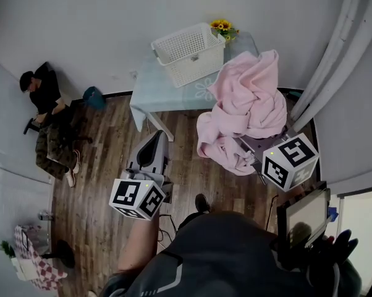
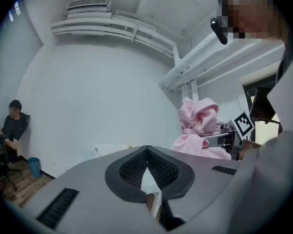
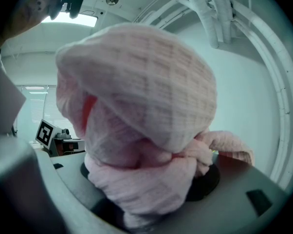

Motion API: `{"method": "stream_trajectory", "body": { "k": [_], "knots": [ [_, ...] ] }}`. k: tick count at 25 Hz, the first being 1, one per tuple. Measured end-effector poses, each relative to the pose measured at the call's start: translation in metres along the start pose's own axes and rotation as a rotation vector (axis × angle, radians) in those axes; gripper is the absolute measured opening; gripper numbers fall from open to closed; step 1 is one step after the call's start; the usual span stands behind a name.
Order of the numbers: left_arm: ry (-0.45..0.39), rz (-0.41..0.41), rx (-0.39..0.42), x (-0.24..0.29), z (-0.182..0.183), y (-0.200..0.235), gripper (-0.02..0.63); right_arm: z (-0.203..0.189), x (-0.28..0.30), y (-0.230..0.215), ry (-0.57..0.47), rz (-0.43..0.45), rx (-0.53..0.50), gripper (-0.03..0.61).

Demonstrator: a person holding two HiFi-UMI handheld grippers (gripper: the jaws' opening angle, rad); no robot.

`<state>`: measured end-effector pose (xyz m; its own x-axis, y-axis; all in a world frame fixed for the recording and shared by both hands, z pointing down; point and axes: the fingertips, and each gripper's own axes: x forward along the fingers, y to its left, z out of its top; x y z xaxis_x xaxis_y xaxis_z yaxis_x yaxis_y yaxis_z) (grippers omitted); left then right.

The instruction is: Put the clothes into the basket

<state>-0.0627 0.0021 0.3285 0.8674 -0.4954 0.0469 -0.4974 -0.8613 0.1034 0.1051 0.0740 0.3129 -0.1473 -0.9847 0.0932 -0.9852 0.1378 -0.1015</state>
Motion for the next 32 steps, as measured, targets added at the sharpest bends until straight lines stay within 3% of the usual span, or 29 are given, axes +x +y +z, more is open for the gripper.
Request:
{"method": "stream_trajectory", "body": {
  "k": [19, 32],
  "knots": [
    [-0.019, -0.04, -0.051, 0.043, 0.016, 0.157, 0.009, 0.018, 0.152, 0.023, 0.029, -0.057, -0.001, 0.347],
    [-0.026, 0.018, -0.039, 0.139, 0.03, 0.192, 0.009, 0.035, 0.226, -0.065, 0.015, -0.02, 0.028, 0.347]
  ]
}}
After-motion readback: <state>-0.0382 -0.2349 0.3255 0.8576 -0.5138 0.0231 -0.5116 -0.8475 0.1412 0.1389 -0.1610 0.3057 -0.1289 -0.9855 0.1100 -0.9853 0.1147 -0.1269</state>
